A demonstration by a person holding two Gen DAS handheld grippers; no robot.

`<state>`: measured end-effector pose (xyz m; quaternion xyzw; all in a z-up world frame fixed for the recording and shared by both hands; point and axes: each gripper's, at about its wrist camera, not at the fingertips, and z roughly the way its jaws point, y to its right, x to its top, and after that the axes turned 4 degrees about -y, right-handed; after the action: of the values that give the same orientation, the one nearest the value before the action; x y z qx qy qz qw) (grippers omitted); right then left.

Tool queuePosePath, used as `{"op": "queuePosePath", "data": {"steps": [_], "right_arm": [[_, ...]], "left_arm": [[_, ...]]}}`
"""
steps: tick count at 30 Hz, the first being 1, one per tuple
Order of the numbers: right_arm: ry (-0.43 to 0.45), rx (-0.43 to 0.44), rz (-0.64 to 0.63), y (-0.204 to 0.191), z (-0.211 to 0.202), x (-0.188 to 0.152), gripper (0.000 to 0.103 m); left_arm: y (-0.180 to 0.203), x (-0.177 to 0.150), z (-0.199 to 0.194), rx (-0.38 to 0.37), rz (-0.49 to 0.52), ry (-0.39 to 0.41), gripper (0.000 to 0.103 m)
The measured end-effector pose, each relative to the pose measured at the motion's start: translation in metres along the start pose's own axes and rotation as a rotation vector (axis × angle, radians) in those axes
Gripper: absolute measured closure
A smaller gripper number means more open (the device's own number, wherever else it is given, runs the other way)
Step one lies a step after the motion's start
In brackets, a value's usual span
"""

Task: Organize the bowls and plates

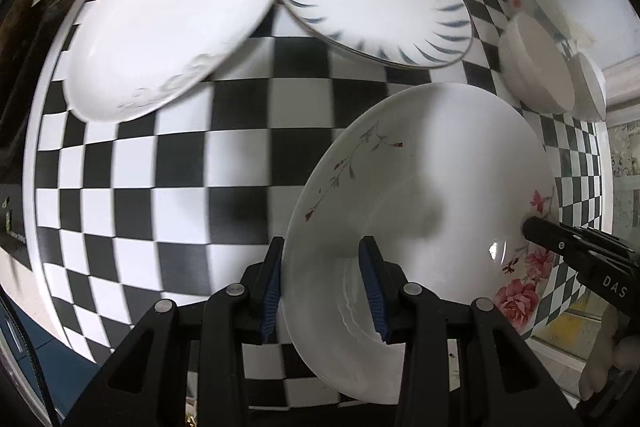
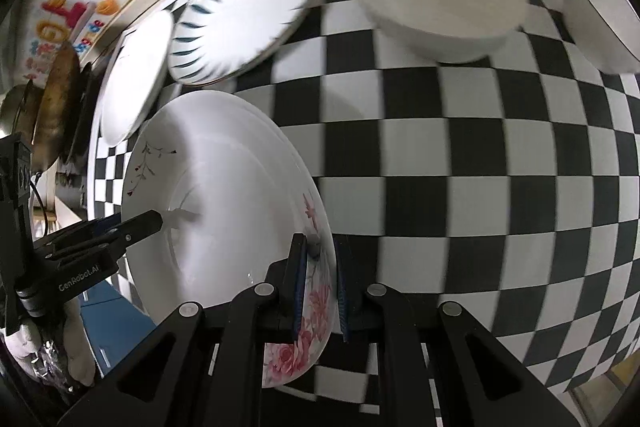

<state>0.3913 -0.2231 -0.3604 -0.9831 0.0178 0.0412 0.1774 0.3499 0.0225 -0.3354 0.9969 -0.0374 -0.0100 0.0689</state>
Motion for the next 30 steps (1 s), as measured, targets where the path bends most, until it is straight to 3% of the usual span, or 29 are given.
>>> {"op": "queuePosePath", "data": {"steps": [14,24,30], "right_arm": [[-0.025,0.0,-0.009,0.04,0.003,0.002,0.088],[-0.047,-0.009,-0.035,0.041,0.008,0.004,0.088],[-0.097,0.008,0.011,0.045,0.011,0.006,0.085]], "left_arm": [[0.028,0.019,0.03,0.029,-0.037,-0.035,0.069],[0.034,0.011,0.028,0.034,-0.059,-0.01,0.069],[0.026,0.004,0.005,-0.012,-0.082,0.017,0.068]]}}
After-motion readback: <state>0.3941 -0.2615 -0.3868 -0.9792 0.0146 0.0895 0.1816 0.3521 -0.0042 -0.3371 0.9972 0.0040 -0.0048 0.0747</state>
